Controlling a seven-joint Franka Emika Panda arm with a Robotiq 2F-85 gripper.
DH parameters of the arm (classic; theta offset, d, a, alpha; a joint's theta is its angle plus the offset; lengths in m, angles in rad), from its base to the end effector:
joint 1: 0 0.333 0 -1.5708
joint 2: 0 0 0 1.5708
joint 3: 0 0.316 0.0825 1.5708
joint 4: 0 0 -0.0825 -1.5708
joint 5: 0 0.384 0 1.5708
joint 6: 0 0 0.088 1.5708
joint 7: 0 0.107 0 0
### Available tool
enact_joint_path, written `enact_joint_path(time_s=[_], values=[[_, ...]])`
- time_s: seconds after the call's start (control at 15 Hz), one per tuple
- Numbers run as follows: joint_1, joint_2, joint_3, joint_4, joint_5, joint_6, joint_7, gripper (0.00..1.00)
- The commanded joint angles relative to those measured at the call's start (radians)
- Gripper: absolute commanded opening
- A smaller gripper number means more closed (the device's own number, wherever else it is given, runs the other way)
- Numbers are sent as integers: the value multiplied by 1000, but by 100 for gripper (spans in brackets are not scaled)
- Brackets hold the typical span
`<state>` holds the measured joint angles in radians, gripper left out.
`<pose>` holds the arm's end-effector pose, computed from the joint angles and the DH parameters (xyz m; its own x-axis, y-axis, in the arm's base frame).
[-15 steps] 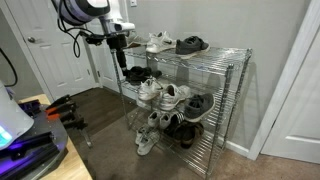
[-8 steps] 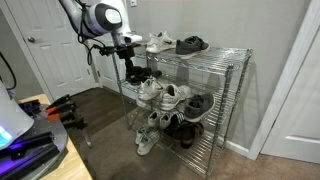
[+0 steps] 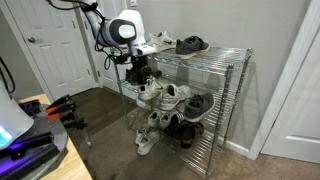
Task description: Pick up one shoe on the second shelf and place it on the top shelf
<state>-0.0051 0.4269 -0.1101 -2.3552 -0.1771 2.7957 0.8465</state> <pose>0.5046 -0.0535 0.1510 0.7068 -0.7026 0.0823 -0.7073 -0.7036 0.0686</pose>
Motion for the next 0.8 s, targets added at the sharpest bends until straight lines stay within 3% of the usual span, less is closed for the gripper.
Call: enact_joint_path(time_s=[0.0,0.4,0.73], values=[[44,64,-50,48,105,71,10,100],[155,163,-188,107,189,182,92,100],[147,250,-179,180,307,159,118,100]])
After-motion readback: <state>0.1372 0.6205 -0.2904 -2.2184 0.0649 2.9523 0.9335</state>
